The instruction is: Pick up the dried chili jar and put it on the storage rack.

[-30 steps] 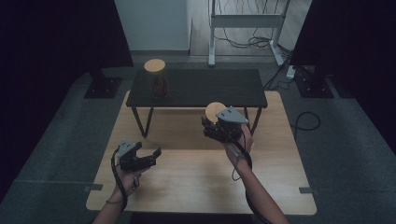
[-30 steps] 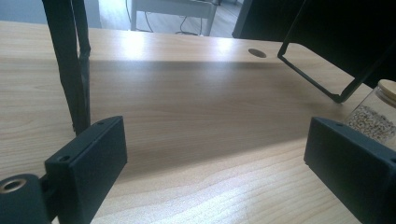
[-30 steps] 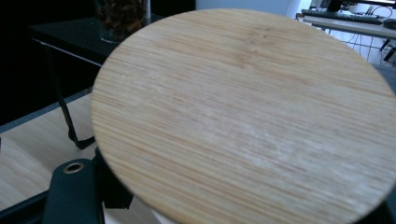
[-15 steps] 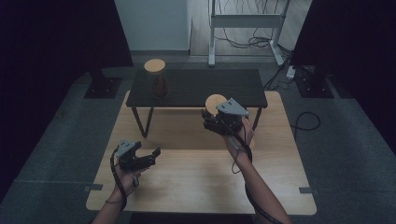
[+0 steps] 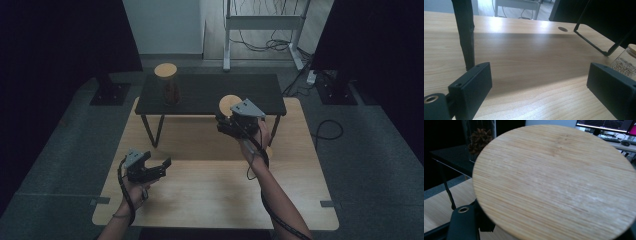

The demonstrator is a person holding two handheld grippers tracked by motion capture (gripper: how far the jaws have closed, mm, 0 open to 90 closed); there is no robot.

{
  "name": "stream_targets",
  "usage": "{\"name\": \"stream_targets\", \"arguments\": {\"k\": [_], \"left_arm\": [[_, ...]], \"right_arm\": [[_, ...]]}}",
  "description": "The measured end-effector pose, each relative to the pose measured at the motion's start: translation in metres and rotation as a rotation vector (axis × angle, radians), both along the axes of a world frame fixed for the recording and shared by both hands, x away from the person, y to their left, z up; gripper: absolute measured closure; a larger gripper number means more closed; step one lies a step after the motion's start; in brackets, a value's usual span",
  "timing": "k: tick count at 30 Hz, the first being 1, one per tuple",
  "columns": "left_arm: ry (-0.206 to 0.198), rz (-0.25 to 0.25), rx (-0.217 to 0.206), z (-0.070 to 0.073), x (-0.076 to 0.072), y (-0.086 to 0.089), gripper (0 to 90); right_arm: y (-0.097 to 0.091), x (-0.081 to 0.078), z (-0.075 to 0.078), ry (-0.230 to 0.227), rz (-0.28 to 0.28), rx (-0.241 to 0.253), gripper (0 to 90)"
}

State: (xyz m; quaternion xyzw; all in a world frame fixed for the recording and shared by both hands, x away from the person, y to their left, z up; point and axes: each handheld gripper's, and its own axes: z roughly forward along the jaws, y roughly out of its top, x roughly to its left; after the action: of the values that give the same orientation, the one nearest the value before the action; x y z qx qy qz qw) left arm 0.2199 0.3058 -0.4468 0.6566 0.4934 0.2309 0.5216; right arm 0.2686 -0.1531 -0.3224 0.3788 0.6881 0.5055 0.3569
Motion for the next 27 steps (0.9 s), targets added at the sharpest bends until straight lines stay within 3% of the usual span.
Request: {"name": "stream_targets", "arguments": {"k": [27], "left_arm": [[0.006,0.007,-0.004,-0.001,0.003,0.004,5.8]], "right_arm": [[0.006,0.029,0.012,-0.008,-0.017,0.005,25.6]]}}
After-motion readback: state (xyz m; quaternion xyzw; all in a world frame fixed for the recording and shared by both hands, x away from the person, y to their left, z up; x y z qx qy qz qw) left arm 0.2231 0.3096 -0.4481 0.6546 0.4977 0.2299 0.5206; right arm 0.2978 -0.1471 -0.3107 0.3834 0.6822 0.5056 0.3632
